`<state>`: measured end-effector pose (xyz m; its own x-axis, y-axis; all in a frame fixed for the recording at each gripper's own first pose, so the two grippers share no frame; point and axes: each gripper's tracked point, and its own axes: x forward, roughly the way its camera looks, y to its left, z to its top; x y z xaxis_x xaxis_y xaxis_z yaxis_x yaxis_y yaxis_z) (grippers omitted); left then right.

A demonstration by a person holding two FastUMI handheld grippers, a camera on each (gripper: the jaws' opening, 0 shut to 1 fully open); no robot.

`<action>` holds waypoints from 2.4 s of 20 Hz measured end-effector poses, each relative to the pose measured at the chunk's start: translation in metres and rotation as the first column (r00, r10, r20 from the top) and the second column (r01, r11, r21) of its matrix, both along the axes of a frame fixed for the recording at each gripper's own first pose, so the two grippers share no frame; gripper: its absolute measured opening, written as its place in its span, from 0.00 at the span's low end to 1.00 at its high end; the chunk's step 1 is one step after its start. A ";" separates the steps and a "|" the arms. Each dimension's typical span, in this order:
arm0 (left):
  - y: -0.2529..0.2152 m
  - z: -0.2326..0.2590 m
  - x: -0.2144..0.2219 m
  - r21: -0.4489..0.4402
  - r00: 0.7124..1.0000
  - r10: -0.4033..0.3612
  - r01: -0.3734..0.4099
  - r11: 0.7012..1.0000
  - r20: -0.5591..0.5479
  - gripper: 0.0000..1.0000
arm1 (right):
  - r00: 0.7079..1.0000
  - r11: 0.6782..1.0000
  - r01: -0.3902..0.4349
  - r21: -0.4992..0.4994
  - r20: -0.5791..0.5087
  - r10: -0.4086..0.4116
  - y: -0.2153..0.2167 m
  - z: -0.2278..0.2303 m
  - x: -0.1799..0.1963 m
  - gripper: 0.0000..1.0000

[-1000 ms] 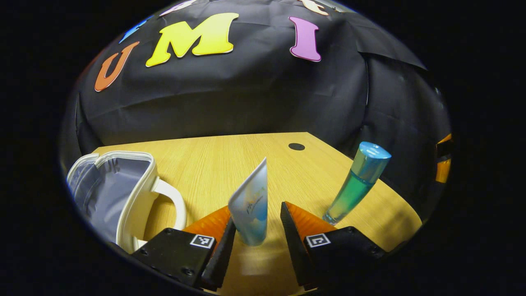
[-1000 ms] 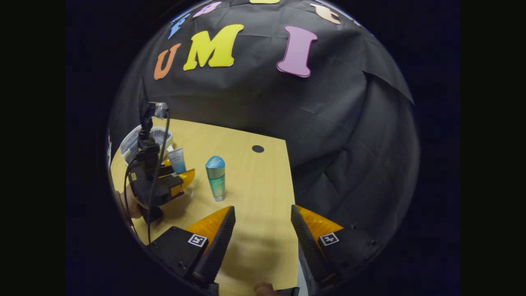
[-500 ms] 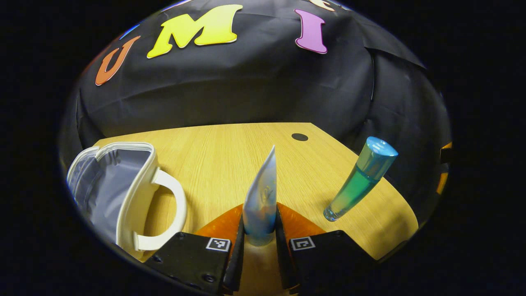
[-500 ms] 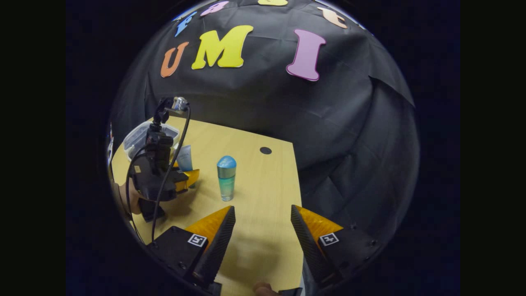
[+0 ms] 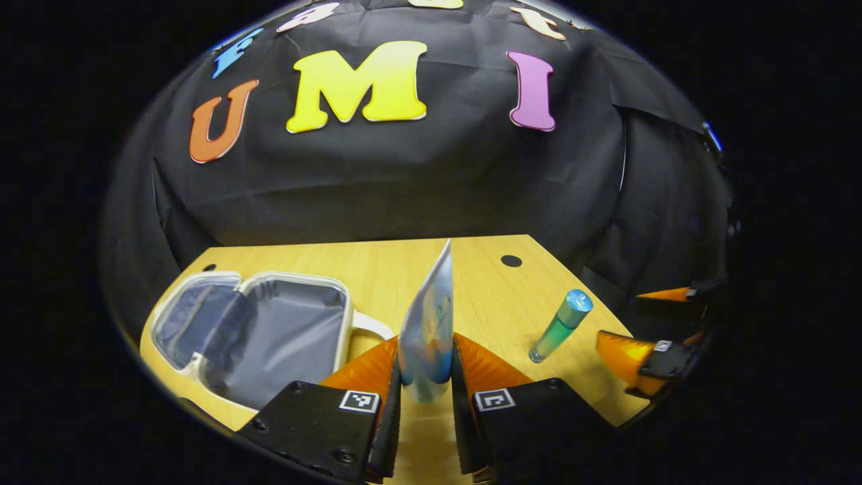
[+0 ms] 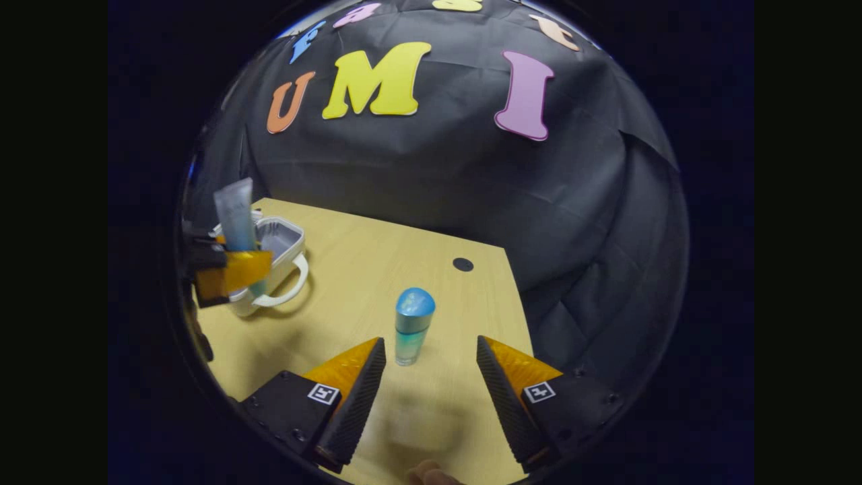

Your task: First open the suitcase, pack the skin care products into it, and then close the suitcase.

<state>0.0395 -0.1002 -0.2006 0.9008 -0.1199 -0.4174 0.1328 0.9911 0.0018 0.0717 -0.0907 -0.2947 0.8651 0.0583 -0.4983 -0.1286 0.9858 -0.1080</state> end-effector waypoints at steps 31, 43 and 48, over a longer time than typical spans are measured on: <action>0.239 0.010 -0.025 0.082 0.994 0.096 -0.092 0.992 -0.051 0.37 | 0.968 0.965 0.248 0.081 -0.041 -0.246 0.025 -0.006 0.026 0.36; 0.212 -0.119 0.013 0.017 0.930 0.036 -0.032 0.999 -0.366 0.37 | 0.981 0.979 0.175 0.101 0.068 -0.182 0.085 0.104 -0.004 0.36; 0.205 -0.149 0.003 0.050 0.873 0.054 -0.034 0.998 -0.485 0.38 | 0.990 0.986 0.139 0.092 0.001 -0.139 0.110 0.078 -0.020 0.36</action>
